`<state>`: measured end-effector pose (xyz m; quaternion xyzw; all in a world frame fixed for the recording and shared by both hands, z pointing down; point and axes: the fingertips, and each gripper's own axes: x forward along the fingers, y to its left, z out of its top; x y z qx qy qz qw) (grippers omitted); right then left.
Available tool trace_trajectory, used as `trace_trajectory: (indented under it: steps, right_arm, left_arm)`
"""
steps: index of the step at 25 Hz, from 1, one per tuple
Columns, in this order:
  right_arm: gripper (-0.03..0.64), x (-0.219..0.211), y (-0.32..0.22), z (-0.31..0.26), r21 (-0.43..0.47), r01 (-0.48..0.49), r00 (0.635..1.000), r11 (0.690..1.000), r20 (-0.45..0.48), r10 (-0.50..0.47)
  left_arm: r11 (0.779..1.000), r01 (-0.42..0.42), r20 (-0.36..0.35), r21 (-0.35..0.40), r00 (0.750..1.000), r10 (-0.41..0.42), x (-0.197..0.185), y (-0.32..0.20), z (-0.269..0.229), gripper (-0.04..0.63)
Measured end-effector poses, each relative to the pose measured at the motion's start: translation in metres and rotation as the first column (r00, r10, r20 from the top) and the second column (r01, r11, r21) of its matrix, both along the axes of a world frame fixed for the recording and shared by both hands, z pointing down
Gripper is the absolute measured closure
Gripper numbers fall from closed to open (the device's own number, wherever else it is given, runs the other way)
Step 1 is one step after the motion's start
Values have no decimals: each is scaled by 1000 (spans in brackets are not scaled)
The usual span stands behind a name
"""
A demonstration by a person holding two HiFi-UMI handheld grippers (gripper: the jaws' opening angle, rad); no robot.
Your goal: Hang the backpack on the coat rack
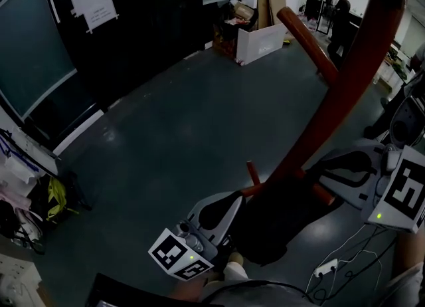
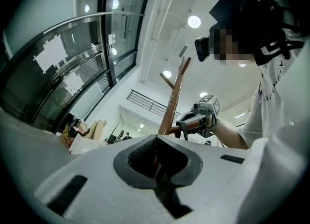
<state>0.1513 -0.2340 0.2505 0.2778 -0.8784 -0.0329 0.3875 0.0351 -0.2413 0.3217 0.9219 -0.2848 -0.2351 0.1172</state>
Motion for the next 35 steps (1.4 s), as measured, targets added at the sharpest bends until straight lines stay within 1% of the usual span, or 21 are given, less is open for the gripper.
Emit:
trace_trajectory:
  steps: [9, 13, 20, 22, 24, 25, 27, 28, 29, 30, 31, 32, 33, 34, 35]
  right_arm:
    - [584, 1, 2, 11, -22, 34, 999, 999, 2, -34]
    - [583, 6, 2, 21, -48, 51, 998, 998, -23, -52]
    - [583, 18, 0, 41, -112, 82, 991, 990, -100, -93]
    - [583, 18, 1, 43, -118, 80, 991, 990, -94, -91]
    - [583, 13, 6, 38, -98, 64, 997, 993, -34, -68]
    - [583, 7, 11, 32, -75, 51, 998, 996, 26, -49]
    - [584, -5, 25, 19, -8, 24, 984, 1000, 175, -23]
    - [584, -4, 33, 21, 6, -2, 976, 1000, 216, 1]
    - [583, 1, 43, 28, -7, -36, 972, 999, 234, 37]
    - [584, 3, 53, 35, -39, -63, 963, 997, 262, 71]
    - [583, 2, 61, 40, -85, -74, 942, 994, 321, 97]
    - [583, -3, 70, 42, -143, -70, 902, 987, 413, 124]
    - [583, -8, 77, 42, -200, -58, 841, 978, 518, 156]
    - [583, -11, 83, 41, -242, -49, 772, 969, 606, 190]
    - [583, -13, 88, 41, -259, -53, 716, 964, 663, 218]
  left_arm:
    - [1000, 0, -14, 0, 1000, 0, -2, 6, 3, 584]
    - [1000, 6, -15, 3, 1000, -6, -8, 1, 10, 584]
    - [1000, 14, -22, -7, 1000, -14, -16, -8, -11, 584]
    - [1000, 12, -18, -5, 1000, -12, -16, -6, -8, 584]
    - [1000, 10, -12, -3, 1000, -10, -16, 1, -2, 584]
    - [1000, 9, -9, -2, 1000, -9, -17, 5, -1, 584]
    - [1000, 4, -6, 0, 1000, -4, -17, 12, -1, 584]
    - [1000, 0, -5, 1, 1000, 0, -18, 15, -3, 584]
    - [1000, -5, -2, 2, 1000, 5, -18, 17, -4, 584]
    - [1000, -8, 1, 3, 1000, 8, -19, 20, -4, 584]
    - [1000, -10, 4, 4, 1000, 10, -21, 22, -3, 584]
    - [1000, -12, 6, 6, 1000, 12, -22, 25, -3, 584]
    - [1000, -14, 7, 8, 1000, 14, -23, 28, -2, 584]
    - [1000, -16, 9, 10, 1000, 16, -24, 31, -2, 584]
    - [1000, -19, 11, 12, 1000, 19, -24, 35, -3, 584]
